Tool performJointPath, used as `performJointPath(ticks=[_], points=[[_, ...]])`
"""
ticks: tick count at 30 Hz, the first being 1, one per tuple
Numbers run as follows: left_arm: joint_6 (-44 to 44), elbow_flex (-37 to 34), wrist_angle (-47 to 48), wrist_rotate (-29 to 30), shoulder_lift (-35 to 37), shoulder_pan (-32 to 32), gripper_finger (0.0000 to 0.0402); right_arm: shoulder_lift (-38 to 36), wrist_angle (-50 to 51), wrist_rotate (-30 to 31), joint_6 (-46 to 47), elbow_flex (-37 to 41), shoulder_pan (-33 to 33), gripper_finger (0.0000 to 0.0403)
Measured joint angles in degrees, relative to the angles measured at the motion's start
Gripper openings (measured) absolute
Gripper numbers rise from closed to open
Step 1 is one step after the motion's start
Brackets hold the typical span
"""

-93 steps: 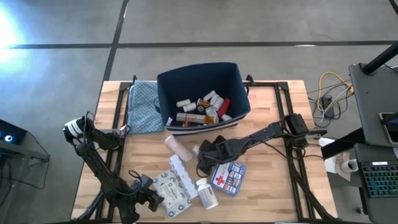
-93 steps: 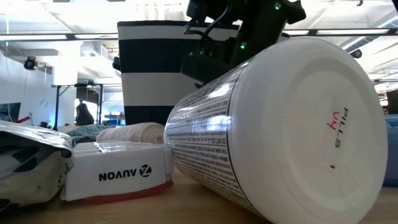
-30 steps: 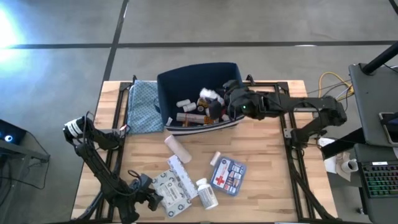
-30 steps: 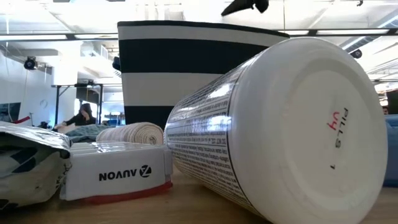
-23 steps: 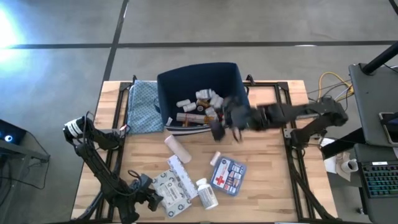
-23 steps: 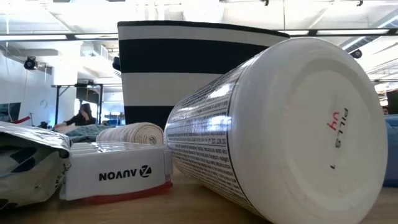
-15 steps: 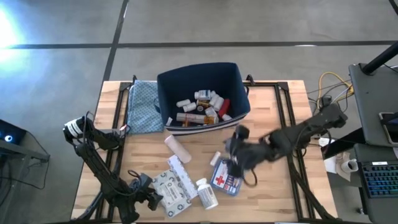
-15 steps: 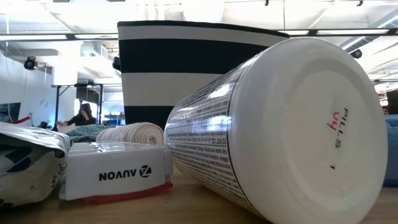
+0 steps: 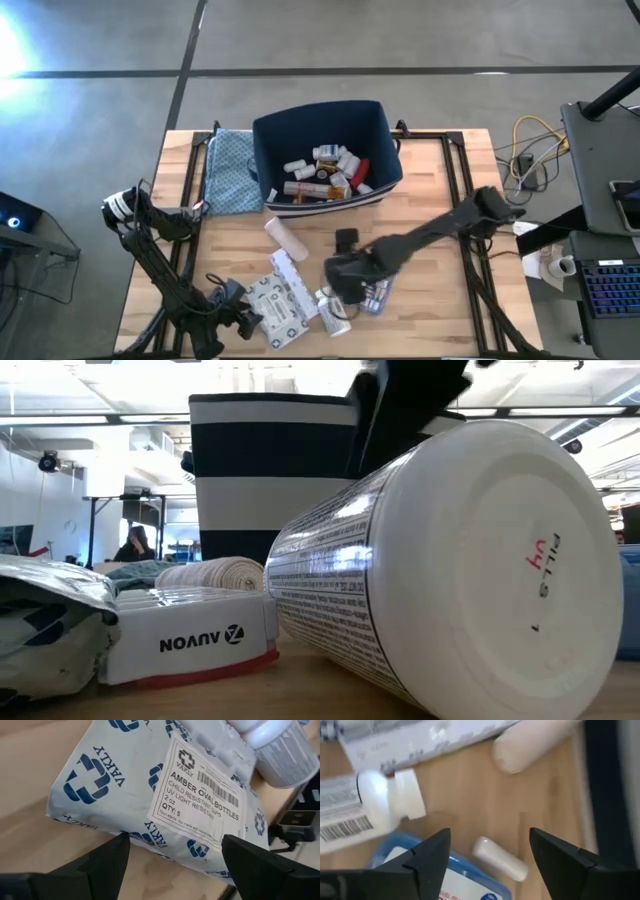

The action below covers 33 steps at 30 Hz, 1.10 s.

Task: Pick & place medical supplies in basket/bin
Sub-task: Put the white rolled gauze into the blue bin

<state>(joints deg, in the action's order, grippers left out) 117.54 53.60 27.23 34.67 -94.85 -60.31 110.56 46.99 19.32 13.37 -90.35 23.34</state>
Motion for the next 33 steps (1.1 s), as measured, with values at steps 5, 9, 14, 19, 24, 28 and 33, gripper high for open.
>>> performJointPath(ticks=[5,9,14,19,24,28,33], points=[[0.0,0.0,-1.23,-0.33,0.0,-0.05,0.0295,6.15,4.05,-7.32,-15.43,-5.56,-3.6,0.0236],[0.0,0.0,-1.17,-1.47,0.0,-0.07,0.0295,10.67,7.88,-7.87,-30.91,-9.81,-4.36,0.0227],[0.0,0.0,-1.19,-1.59,0.0,-0.07,0.0295,15.18,14.95,-7.82,-36.69,-12.94,-4.79,0.0226],[0.0,0.0,-1.12,-1.63,0.0,-0.09,0.0295,16.59,15.9,-8.18,-37.4,-12.15,-5.34,0.0224],[0.0,0.0,-1.0,-1.67,0.0,-0.09,0.0295,16.48,16.1,-9.22,-37.13,-10.4,-6.69,0.0224],[0.02,0.0,-0.69,-1.72,0.0,-0.09,0.0295,16.2,16.05,-11.64,-35.62,-10.0,-8.05,0.0224],[0.02,0.0,-0.57,-1.72,0.0,-0.13,0.0295,16.67,15.64,-14.63,-34.23,-9.89,-9.54,0.0223]])
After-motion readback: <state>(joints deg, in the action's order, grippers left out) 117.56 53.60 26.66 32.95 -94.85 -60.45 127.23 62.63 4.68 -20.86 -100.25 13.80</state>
